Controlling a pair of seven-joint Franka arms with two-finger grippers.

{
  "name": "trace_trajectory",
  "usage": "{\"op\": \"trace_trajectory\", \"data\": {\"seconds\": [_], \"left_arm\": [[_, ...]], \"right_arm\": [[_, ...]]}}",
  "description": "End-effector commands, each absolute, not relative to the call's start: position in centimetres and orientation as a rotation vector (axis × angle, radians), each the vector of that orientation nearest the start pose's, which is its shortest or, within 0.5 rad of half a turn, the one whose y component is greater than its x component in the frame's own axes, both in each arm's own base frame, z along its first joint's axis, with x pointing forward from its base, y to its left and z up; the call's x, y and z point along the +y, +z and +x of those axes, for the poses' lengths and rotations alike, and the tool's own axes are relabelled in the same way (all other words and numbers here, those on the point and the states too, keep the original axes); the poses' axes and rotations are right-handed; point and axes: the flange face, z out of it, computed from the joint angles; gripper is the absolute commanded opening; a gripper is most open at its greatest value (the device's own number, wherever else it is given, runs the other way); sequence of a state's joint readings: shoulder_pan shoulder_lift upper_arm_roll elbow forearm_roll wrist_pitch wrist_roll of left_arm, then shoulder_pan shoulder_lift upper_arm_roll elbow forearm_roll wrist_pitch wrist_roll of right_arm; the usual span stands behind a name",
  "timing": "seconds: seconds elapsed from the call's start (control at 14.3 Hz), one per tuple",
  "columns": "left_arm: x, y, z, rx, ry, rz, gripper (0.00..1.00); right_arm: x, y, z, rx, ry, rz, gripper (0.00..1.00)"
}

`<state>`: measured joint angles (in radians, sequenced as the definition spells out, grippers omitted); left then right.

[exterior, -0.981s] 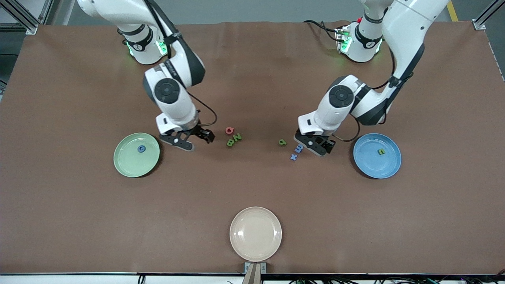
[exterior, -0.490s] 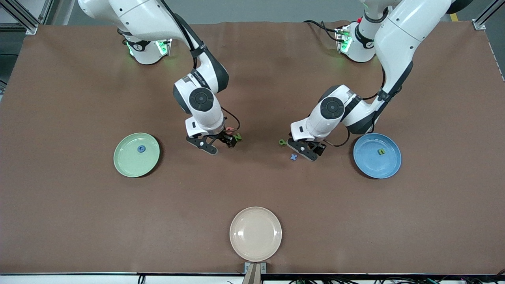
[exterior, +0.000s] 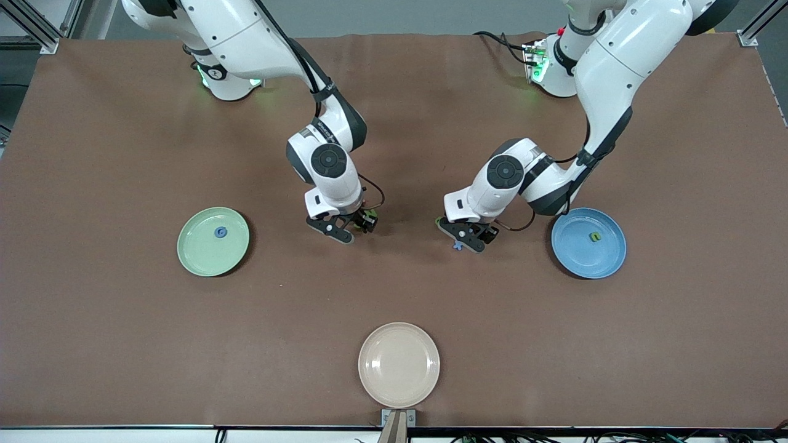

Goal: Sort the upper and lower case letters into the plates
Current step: 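Grasp the blue m with the left gripper while the right grasps green B, then carry and drop the m in the blue plate while the right drops B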

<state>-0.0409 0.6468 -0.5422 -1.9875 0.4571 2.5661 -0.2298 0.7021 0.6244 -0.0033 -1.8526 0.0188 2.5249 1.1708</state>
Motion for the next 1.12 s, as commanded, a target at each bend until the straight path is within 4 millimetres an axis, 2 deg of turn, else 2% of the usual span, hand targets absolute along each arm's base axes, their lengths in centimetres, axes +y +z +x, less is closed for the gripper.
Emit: {"op": "trace_trajectory", "data": {"seconds": [0.0,0.21,0.49,0.7,0.84,1.05], "left_arm": [[-33.8,17.9,51.3,0.979,-0.068,-3.05,0.68],[-33.8,17.4,51.1,0.963,-0.054,-3.056,0.61],[-33.7,17.3,51.0,0.967,-0.055,-3.049,0.54],[-33.7,17.1,50.9,0.919,-0.048,-3.065,0.37],[-33.8,17.0,50.9,0.92,-0.048,-3.065,0.31],[-33.6,17.0,50.9,0.935,-0.046,-3.046,0.18]], "right_arm": [[43.0,18.2,48.7,0.777,-0.037,-2.993,0.61],[43.5,17.9,47.8,0.78,-0.026,-3.003,0.6],[43.2,17.7,47.8,0.78,-0.022,-3.013,0.5],[42.6,17.7,48.4,0.79,-0.036,-3.01,0.49],[42.4,17.7,48.6,0.795,-0.041,-3.008,0.49],[42.4,17.7,48.6,0.793,-0.042,-3.009,0.37]]}}
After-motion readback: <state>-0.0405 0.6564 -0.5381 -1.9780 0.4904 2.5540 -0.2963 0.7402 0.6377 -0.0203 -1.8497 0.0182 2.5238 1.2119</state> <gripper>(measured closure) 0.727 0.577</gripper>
